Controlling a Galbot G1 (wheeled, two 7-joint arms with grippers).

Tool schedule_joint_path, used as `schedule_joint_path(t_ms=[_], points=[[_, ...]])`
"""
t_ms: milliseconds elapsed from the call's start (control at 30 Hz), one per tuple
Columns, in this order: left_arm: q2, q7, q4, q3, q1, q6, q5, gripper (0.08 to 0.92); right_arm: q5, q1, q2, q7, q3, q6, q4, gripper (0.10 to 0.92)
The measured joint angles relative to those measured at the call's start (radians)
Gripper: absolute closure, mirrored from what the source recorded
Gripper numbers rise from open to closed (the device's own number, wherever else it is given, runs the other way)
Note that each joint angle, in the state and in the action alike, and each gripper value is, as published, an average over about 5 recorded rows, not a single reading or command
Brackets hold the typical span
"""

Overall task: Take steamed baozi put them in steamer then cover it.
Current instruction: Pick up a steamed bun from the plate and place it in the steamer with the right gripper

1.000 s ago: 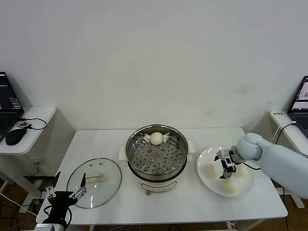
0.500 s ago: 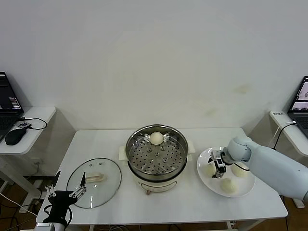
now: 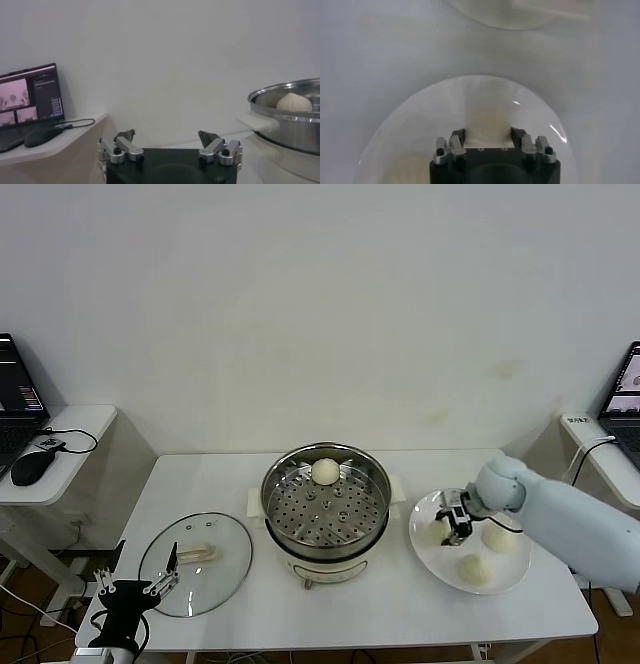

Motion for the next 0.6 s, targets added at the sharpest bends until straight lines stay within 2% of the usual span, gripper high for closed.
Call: schedule_joint_path(t_ms=[333,600], points=[[0.009,0.001,0.004,0.011,-0.011,0.0,-0.002,0.177,0.161,0.328,-0.044,-0.024,-0.162,-0.049,0.118,0.423],[0.011,0.002,0.003,0.006,-0.014,0.001,-0.006,0.177,0.333,0.519,0.064,0.024,-0.274,-0.125,0.17,0.419]])
